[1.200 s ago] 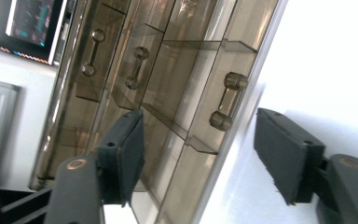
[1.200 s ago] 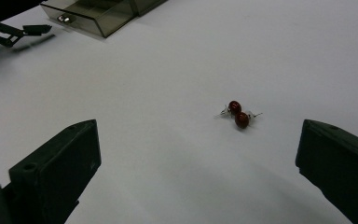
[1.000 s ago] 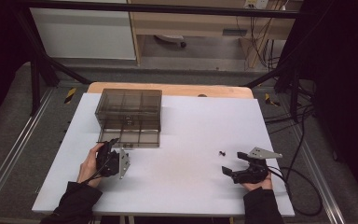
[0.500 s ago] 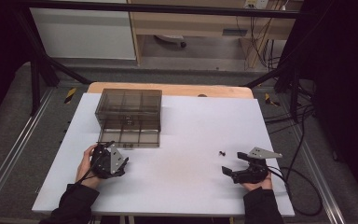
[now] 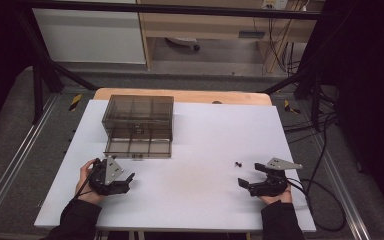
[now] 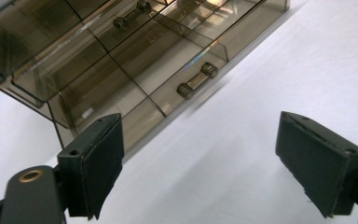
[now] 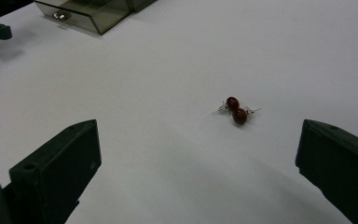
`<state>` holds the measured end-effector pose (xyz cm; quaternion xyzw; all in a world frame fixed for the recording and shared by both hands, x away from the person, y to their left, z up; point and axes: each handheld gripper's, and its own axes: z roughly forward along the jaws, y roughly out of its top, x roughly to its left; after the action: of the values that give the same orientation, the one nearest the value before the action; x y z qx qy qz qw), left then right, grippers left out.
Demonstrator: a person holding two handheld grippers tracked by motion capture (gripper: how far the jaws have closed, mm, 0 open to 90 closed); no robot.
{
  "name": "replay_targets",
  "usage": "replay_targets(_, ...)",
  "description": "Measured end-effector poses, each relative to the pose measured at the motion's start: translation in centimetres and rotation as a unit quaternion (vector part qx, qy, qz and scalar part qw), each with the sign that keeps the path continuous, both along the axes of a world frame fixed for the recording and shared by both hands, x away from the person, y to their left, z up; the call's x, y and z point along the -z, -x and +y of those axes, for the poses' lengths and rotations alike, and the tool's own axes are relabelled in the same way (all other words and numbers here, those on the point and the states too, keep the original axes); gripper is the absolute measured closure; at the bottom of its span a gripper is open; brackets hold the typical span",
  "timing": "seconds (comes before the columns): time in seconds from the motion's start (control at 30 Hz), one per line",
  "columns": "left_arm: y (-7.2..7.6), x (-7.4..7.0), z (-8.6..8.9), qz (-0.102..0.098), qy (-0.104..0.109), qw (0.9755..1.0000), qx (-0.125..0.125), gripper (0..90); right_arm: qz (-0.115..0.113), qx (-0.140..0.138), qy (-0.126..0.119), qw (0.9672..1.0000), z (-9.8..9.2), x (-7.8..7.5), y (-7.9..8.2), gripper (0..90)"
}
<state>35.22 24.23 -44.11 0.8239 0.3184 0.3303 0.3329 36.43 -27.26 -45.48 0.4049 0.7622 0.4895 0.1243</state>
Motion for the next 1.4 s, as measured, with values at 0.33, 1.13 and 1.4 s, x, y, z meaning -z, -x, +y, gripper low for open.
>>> replay_targets(0.33, 0.8, 0.0, 2.0, 0.037, 0.064, 0.9972, -0.011, 11.0, 0.006, 0.006, 0.006, 0.9999, 0.1, 0.1, -0.1, 0.6)
replay_targets(1.13, 1.4, 0.1, 4.9, 0.075, 0.138, 0.9875, -0.010, 4.8, 0.015, 0.025, 0.016, 0.9994, 0.5, -0.1, -0.6, 1.0)
replay_targets(1.4, 1.5, 0.1, 5.0, 0.080, 0.143, 0.9865, -0.011, 4.3, 0.012, 0.035, 0.022, 0.9991, 0.7, -0.5, -0.9, 1.1)
